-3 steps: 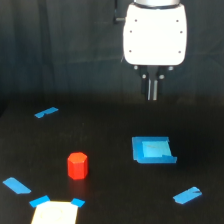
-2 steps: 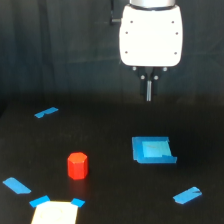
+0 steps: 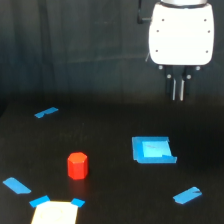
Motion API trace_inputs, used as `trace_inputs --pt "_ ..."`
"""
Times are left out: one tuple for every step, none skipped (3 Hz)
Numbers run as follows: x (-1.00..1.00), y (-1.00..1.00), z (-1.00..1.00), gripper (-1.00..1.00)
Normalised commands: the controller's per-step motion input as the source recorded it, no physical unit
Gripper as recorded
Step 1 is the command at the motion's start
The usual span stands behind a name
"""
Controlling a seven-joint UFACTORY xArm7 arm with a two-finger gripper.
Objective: Pick up the red object from the table
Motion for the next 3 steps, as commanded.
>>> trace_inputs --pt "-1.00 -0.16 -0.64 -1.00" --pt "-0.81 -0.74 1.00 -1.00" --pt "1.00 -1.00 1.00 0.82"
